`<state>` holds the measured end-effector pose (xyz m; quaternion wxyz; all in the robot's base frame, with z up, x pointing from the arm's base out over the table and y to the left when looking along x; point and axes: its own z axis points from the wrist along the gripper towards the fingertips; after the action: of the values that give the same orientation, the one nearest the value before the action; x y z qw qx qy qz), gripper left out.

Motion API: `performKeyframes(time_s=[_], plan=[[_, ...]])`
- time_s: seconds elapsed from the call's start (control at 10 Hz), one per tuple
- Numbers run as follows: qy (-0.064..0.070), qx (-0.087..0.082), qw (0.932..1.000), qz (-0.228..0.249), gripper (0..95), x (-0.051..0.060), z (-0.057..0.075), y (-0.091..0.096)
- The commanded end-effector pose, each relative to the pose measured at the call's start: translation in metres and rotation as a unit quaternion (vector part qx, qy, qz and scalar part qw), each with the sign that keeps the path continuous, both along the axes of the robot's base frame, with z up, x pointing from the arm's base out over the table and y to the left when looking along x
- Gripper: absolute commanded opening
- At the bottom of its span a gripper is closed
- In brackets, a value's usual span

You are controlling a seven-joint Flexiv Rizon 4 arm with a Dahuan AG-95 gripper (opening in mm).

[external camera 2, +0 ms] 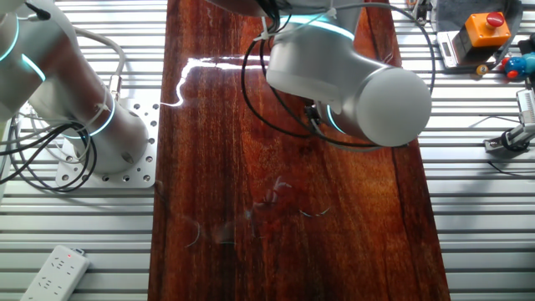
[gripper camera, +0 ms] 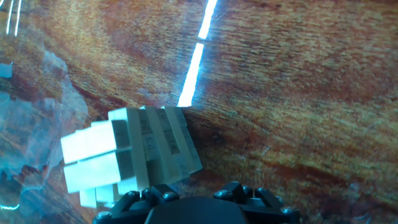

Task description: Play Jenga

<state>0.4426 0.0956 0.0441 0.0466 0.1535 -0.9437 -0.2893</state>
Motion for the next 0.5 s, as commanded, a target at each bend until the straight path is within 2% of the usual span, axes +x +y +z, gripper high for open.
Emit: performKeyframes(time_s=[0.1, 0.5], plan=[[0.000, 0.000, 1.0000, 0.001, 57.0, -0.0022, -0.0007, 0.0003], [0.001, -0.001, 1.0000, -0.001, 57.0, -0.0087, -0.0016, 0.0007]])
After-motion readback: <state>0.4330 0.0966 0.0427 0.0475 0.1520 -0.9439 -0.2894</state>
